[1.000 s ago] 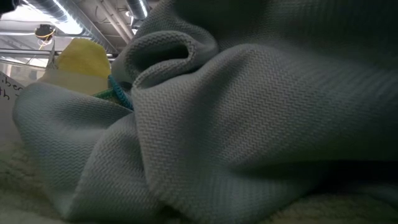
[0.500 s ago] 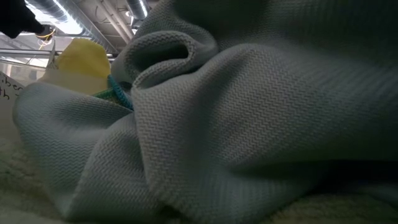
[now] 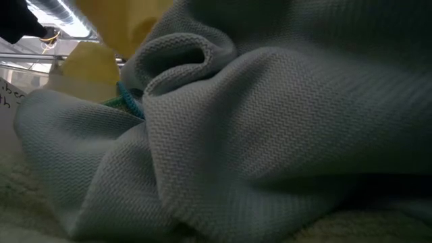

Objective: Sort microfiber towel by color & place in baskets
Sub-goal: Put the yellow towel into the gray bin

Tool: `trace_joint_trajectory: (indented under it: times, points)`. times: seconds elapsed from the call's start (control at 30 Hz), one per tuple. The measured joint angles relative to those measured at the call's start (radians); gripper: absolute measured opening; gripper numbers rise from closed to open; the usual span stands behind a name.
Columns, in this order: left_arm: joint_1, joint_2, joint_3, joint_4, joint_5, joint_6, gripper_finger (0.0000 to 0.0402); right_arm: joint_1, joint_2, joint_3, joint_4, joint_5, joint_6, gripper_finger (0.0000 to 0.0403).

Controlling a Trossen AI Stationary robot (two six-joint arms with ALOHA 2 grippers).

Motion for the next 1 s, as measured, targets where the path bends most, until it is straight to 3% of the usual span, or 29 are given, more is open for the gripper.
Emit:
trace_joint_trajectory:
  times: [0.17, 0.43, 0.87, 1.0]
  points:
    - [0.000, 0.000, 0.000, 0.000, 0.006, 0.000, 0.0112, -0.038, 0.030, 0.001, 0.068, -0.107, -0.001, 0.0001]
    - [0.000, 0.000, -0.001, 0.004, 0.009, 0.001, 0.0112, -0.041, 0.132, 0.000, 0.069, -0.132, -0.068, 0.0001]
    - [0.000, 0.001, -0.001, 0.019, 0.009, 0.008, 0.0112, -0.041, 0.305, 0.000, -0.102, 0.028, -0.073, 0.0001]
    - [0.000, 0.000, -0.001, 0.019, 0.009, 0.008, 0.0112, -0.041, 0.340, 0.000, -0.143, 0.033, -0.073, 0.0007]
